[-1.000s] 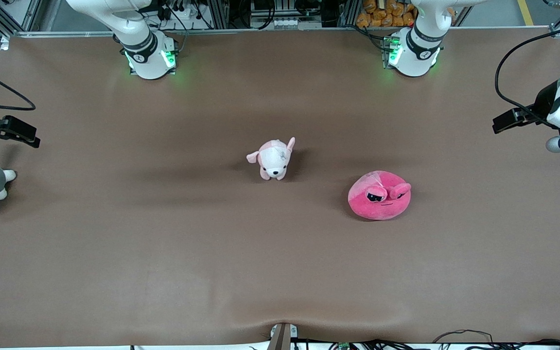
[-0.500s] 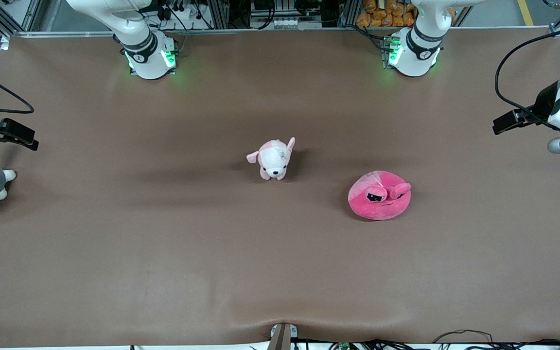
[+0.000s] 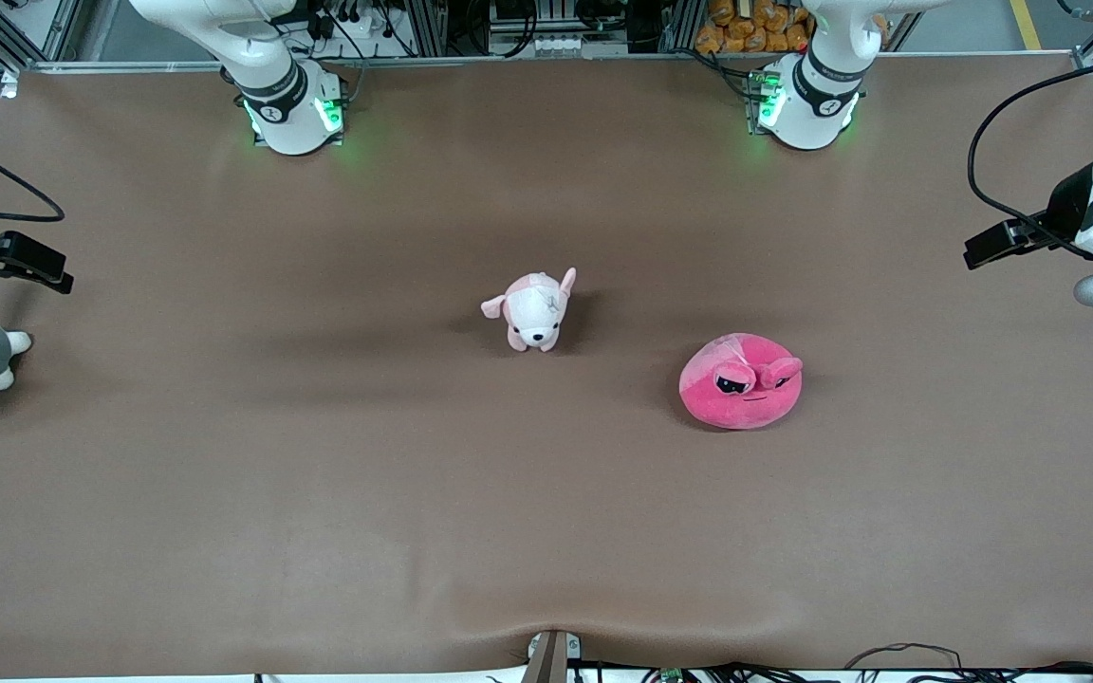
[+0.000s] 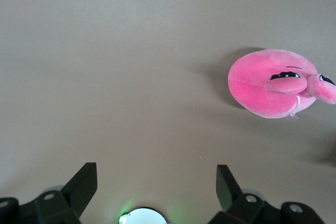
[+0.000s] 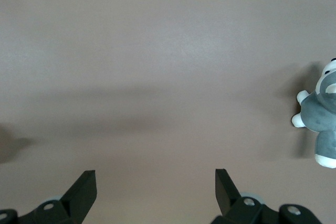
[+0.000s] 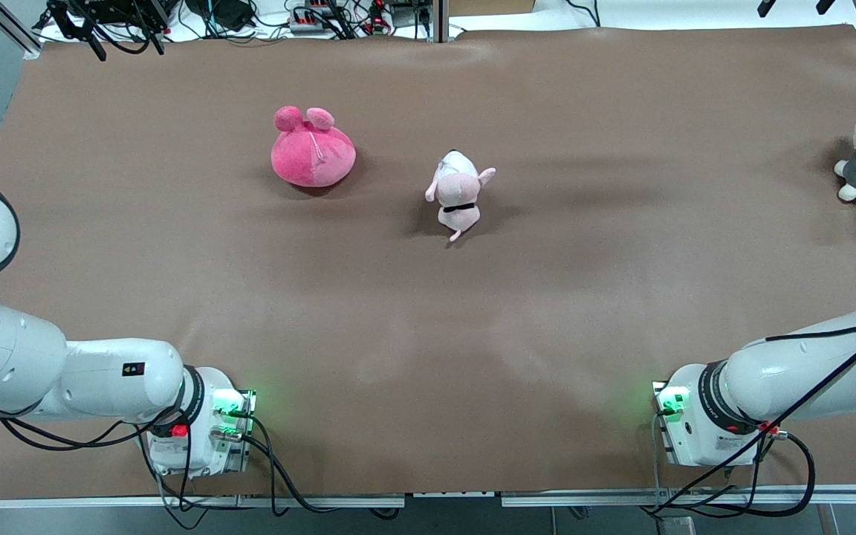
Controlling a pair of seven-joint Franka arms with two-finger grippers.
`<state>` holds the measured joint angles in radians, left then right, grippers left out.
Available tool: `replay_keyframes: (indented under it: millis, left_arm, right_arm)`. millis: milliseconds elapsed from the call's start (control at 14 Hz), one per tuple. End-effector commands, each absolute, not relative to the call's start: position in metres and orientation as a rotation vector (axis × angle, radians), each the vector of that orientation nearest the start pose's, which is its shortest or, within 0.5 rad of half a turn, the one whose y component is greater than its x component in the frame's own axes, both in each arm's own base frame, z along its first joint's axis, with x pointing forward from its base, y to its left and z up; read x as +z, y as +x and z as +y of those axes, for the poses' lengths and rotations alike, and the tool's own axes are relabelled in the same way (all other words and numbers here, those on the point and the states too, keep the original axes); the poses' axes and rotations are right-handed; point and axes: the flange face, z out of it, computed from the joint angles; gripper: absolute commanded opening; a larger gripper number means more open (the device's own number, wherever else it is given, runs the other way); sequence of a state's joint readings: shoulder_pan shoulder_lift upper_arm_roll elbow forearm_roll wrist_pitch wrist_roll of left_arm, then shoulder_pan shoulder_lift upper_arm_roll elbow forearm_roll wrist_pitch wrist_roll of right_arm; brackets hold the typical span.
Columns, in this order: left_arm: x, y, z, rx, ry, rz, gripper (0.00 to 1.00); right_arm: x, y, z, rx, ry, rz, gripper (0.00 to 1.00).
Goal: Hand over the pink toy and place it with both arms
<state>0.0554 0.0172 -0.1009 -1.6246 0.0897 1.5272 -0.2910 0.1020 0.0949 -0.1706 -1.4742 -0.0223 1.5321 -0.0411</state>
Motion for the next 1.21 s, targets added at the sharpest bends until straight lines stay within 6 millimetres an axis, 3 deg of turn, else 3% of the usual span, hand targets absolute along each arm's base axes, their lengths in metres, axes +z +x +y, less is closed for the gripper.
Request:
replay_keyframes:
  millis: [0,571,1143]
  left_arm:
    - [0.591,0.555,-0.017,0.145,-2.978,-0.484,1.00]
    - [0.583,0.560,-0.040,0.139,-2.932,-0.709,1.00]
    - [0.566,0.565,-0.062,0.184,-2.836,-1.076,1.00]
  right_arm:
    - [0.618,0.582,-0.039,0.047,-3.178,0.068,1.00]
    - [0.618,0.582,-0.039,0.047,-3.178,0.068,1.00]
    - [0.618,0.582,-0.040,0.050,-3.178,0.071,1.00]
